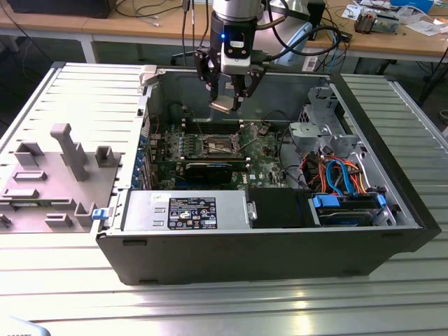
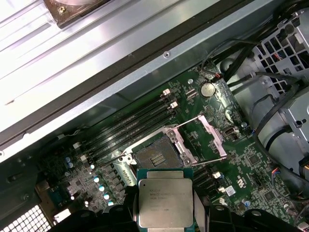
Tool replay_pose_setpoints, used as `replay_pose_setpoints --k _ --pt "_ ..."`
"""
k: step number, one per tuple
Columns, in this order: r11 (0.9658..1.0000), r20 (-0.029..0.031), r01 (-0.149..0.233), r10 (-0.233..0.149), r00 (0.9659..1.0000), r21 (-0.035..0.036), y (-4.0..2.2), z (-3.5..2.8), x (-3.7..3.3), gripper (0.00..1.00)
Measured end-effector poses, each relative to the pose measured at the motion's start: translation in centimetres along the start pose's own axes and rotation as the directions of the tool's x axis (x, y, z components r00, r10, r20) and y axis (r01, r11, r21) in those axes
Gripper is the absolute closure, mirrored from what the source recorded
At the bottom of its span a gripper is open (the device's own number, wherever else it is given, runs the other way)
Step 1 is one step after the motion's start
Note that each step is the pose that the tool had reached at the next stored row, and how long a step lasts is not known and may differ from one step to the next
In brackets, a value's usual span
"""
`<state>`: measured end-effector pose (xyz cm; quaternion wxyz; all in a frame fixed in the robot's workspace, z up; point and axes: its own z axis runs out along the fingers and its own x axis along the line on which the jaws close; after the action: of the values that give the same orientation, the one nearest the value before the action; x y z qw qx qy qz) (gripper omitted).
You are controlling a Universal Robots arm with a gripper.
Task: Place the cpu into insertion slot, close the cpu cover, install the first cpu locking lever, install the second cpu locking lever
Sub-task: 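Place the cpu into insertion slot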
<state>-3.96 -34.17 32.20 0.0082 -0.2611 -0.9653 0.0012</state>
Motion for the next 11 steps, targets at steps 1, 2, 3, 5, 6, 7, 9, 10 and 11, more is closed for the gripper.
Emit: replay_pose_setpoints --k 1,2,3,5,6,7,9,10,11 --pt "1.0000 0.0001 -0.001 0.001 1.0000 0.0000 0.00 0.00 0.00 0.45" --pt "1.0000 0.0000 -0.001 0.001 1.0000 0.0000 0.00 0.00 0.00 0.45" --pt "1.0000 0.0000 -0.002 0.002 1.0000 0.0000 0.00 0.00 0.00 0.45" --pt "1.0000 0.0000 -0.003 0.003 1.0000 -0.0001 0.00 0.00 0.00 0.45" --pt "1.0000 0.0000 -0.003 0.003 1.0000 -0.0001 0.00 0.00 0.00 0.45" --pt "1.0000 0.0000 -0.004 0.004 1.0000 0.0000 0.00 0.00 0.00 0.45" --pt "1.0000 0.0000 -0.005 0.005 1.0000 0.0000 0.00 0.00 0.00 0.45" --pt "1.0000 0.0000 -0.006 0.006 1.0000 -0.0001 0.00 0.00 0.00 0.45" --pt "1.0000 0.0000 -0.006 0.006 1.0000 -0.0001 0.00 0.01 0.00 0.45"
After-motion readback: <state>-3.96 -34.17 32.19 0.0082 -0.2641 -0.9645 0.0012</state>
